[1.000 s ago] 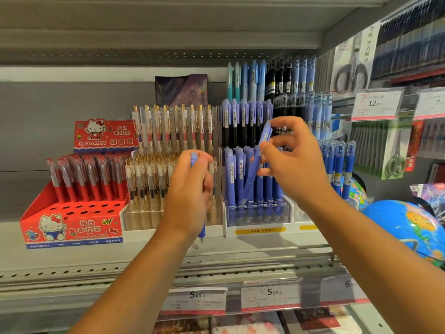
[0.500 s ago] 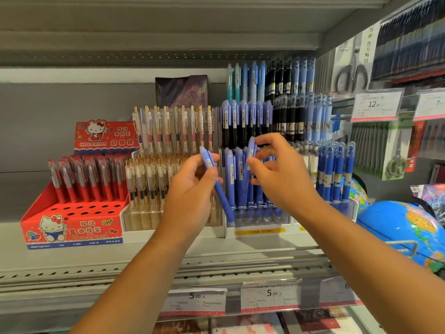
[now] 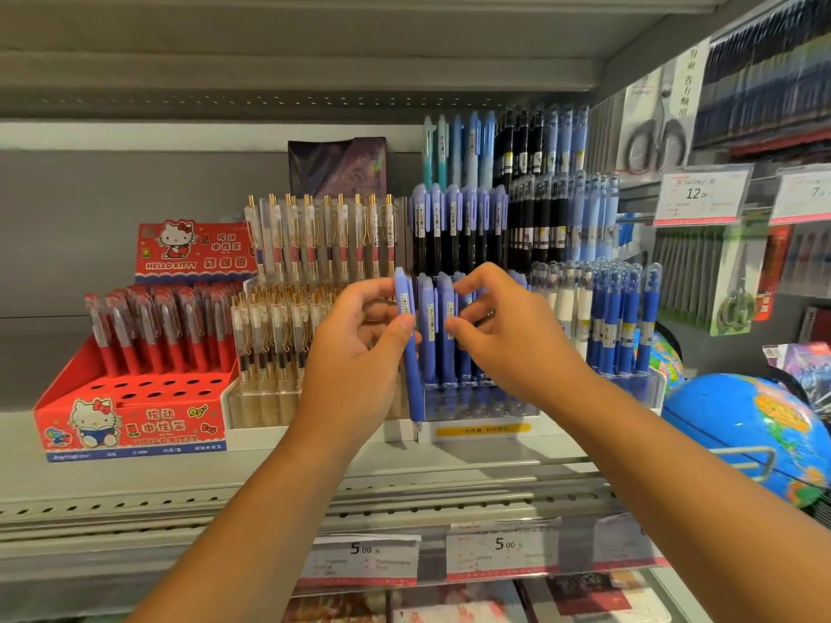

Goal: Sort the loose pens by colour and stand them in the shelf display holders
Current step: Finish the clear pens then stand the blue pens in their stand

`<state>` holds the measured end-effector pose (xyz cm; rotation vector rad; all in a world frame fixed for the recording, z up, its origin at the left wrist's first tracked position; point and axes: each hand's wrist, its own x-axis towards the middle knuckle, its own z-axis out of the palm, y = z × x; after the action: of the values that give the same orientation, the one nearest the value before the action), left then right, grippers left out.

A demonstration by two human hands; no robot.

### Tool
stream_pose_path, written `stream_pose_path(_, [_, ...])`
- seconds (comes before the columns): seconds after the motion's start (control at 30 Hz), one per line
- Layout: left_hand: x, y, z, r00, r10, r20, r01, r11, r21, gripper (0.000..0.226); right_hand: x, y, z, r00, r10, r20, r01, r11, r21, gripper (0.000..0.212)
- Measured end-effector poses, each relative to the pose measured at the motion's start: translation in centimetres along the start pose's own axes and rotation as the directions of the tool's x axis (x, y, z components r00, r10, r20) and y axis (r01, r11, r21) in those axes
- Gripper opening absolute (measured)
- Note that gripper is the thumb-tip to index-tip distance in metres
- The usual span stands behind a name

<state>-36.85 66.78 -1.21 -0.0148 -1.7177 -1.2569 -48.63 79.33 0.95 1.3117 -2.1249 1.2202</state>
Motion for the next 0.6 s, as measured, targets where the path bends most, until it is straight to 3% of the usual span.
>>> stream_pose_path(0.13, [-0.1,0.3,-0.2,1.0,0.015,0.004,-0.015,1.0,0.012,0.034,-0.4,-0.7,-0.9,0.996,-0.051,-0.071,0.045,0.996,-0.082,0.028])
stream_pose_path(0.23, [-0.2,0.5,0.1,0.999,0.032,0.036,-0.033,0.999,0.023,0.036,-0.9,-1.8,-1.1,0.983,-0.048,-0.179,0.073,0.988,0.136,0.022])
stream_pose_path(0.33, [-0.6,0.7,0.4,0.995,0.059,0.084,-0.064,0.997,0.051,0.035,-1.4,-3.2,-0.8,0.987,-0.049,-0.154,0.096,0.945,0.312,0.023])
stream_pose_path(0.6, [-1.0,0.9,0.7,0.987,0.108,0.115,-0.123,0.984,0.133,0.035,-1.5,-3.2,-0.4,0.983,-0.008,-0.184,0.069,0.941,0.331,0.015])
